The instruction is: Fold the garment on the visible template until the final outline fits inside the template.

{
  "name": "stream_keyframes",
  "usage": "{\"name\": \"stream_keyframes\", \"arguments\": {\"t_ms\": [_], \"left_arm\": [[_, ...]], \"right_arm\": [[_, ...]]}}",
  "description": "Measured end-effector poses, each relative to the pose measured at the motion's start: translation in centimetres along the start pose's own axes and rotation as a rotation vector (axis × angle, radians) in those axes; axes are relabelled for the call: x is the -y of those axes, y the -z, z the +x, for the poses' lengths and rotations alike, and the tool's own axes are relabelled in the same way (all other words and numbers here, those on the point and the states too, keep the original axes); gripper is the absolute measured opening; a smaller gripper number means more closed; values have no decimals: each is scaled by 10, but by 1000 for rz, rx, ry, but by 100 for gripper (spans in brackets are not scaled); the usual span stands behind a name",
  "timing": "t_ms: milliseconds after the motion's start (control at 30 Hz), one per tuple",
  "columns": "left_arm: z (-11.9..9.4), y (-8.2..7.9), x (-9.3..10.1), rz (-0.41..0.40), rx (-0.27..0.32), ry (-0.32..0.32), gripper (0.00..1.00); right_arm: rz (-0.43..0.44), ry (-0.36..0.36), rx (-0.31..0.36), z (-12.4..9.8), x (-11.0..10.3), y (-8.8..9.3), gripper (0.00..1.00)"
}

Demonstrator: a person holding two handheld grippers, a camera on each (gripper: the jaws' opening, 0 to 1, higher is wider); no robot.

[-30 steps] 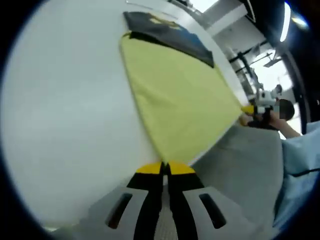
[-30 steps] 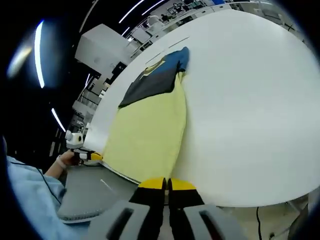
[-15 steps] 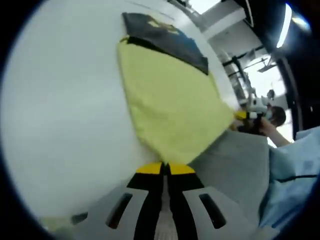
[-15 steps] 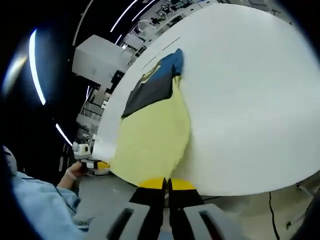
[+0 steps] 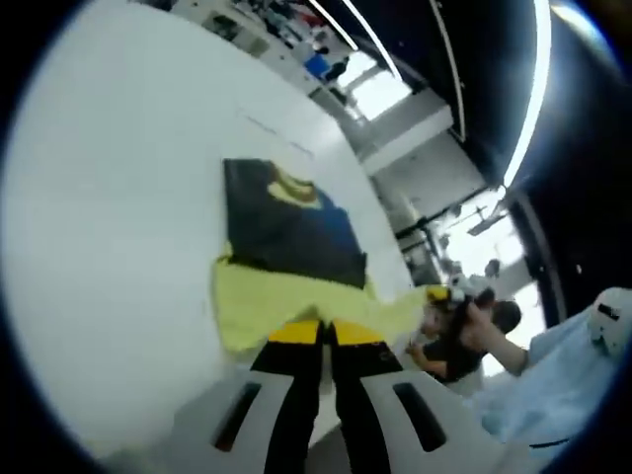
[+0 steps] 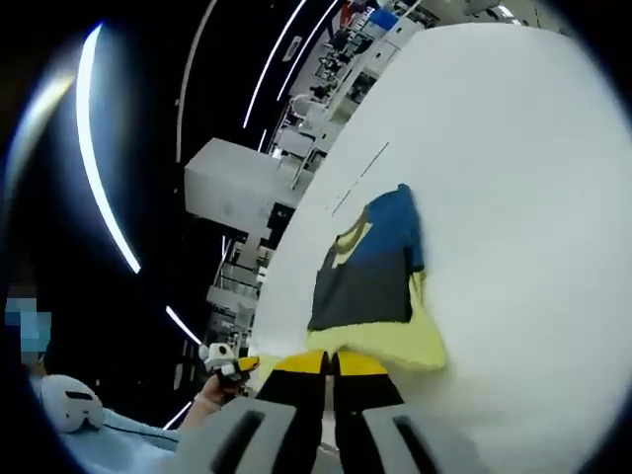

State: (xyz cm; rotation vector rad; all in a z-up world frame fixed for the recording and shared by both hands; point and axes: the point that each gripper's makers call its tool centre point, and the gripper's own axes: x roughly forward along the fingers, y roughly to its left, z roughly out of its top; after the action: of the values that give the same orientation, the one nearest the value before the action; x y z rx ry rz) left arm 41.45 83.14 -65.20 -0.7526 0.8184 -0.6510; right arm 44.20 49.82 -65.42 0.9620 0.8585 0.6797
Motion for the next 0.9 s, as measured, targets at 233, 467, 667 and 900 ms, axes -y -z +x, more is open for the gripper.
{"name": "stream_keyframes", "arguments": {"t_ms": [233, 467, 667, 900], "left_arm": [[26, -54, 3, -24, 79, 48, 0], [39, -100, -19, -21, 138, 31, 0], [51, -132, -37, -50, 196, 36, 0], [83, -147, -70, -79, 208, -5, 0]], "right_arm": [[14, -72, 56, 35, -11, -68, 0], [-16, -103, 87, 73, -18, -116, 0], [-9, -83, 102, 98, -5, -138, 0], [0, -36, 103, 123, 24, -153, 0]]}}
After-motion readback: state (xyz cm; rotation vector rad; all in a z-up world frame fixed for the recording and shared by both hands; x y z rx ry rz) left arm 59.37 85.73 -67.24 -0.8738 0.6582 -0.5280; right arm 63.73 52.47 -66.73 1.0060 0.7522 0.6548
